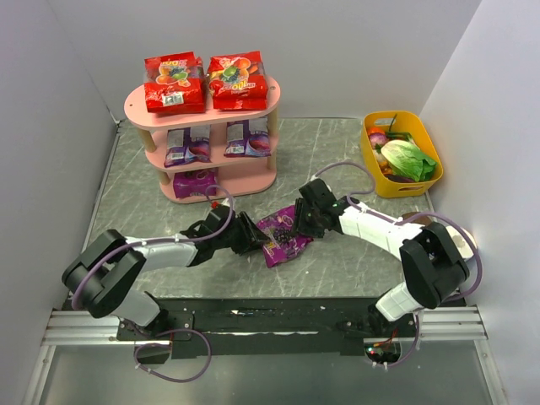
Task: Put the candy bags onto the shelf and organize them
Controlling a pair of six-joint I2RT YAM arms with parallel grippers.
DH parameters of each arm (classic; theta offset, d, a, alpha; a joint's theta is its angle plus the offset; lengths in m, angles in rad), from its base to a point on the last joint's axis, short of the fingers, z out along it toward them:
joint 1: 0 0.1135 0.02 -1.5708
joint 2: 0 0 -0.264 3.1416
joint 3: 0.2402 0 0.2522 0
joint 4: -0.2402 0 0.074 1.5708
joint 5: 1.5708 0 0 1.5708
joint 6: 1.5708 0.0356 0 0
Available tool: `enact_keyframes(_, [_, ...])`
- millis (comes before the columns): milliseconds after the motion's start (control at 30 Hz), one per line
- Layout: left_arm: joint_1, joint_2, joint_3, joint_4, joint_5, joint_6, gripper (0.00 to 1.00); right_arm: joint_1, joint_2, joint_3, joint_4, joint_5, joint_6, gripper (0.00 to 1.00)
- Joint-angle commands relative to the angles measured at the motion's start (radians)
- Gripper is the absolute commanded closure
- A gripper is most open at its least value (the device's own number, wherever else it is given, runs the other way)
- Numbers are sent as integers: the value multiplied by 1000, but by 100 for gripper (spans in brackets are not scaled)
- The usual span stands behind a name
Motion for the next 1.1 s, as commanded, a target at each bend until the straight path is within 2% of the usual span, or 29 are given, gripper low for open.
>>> enact_keyframes(0, [-10, 30, 49, 58, -31, -7, 59, 3, -32, -29, -35, -29, 7, 44])
enact_keyframes(67, [-14, 42, 41, 65, -30, -14, 67, 1, -32, -31, -35, -35, 7, 43])
enact_keyframes(100, [-12, 45, 35, 64, -28, -20, 76, 3, -33, -28, -36, -36, 7, 44])
enact_keyframes(200, [-14, 34, 29, 47, -33, -29, 89, 0, -47, -26, -44, -36, 11, 43])
enact_keyframes(300, [-9, -1, 17, 22, -30, -43, 99, -6, -72, -23, -55, -42, 22, 40])
enact_keyframes(400, [14, -47, -21, 51, -7, -81, 99, -17, -99, -11, -73, -42, 36, 35])
enact_keyframes(533, [63, -139, -89, 143, 25, -147, 99, -45, -139, 8, -94, -62, 53, 24])
enact_keyframes(633, [91, -229, -136, 208, -4, -195, 99, -71, -182, 18, -102, -78, 60, 19])
enact_keyframes(867, [141, -432, -232, 340, -149, -274, 99, -117, -302, 15, -81, -130, 73, 18])
enact_keyframes(933, [147, -473, -242, 331, -212, -294, 99, -130, -312, 18, -87, -138, 74, 18])
enact_keyframes(1067, [149, -481, -250, 381, -289, -325, 99, -149, -323, 15, -90, -150, 69, 19])
